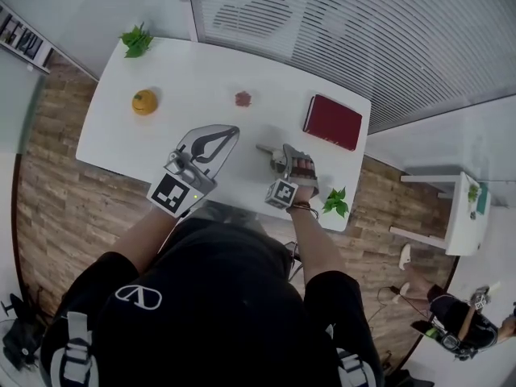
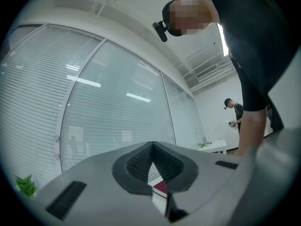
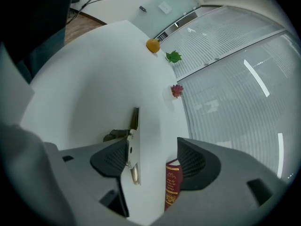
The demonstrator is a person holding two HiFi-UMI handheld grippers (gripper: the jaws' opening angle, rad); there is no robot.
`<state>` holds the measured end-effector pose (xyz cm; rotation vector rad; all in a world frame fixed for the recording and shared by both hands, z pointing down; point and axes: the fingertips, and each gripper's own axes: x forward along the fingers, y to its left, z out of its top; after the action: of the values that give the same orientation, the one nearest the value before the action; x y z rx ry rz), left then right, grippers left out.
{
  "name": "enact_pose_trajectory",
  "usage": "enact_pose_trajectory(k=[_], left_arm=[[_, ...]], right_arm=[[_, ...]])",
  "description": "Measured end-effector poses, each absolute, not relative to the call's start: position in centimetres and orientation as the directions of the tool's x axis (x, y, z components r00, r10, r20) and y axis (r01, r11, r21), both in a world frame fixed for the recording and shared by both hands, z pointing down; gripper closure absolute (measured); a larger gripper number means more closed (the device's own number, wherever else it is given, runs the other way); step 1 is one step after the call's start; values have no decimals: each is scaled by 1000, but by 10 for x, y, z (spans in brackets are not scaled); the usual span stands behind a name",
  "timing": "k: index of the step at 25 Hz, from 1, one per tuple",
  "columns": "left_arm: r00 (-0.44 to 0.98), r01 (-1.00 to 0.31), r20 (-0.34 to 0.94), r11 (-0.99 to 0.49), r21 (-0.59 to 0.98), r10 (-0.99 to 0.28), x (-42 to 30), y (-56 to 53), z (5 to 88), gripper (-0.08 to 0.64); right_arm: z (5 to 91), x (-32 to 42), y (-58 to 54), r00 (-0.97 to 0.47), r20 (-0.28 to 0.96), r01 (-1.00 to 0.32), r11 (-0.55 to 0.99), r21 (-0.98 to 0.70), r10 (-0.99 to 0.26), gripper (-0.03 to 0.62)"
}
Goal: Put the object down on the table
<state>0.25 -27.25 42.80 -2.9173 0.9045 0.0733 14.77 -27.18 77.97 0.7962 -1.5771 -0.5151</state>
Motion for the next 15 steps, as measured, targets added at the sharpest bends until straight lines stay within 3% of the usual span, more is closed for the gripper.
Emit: enact_pose_trajectory(k=[5, 11, 15], left_arm=[[824, -566, -75, -822, -67, -562, 1, -271, 429, 555], [827, -561, -70, -826, -55, -557, 1, -272, 431, 554], [827, -561, -80, -826, -56, -557, -1, -273, 429, 554]], right_arm=[[772, 151, -274, -1, 629, -212, 615, 759, -777, 222], [766, 155, -273, 26, 615, -264, 588, 765, -788, 187], [755, 152, -280, 11, 642, -285, 613, 737, -766, 110]])
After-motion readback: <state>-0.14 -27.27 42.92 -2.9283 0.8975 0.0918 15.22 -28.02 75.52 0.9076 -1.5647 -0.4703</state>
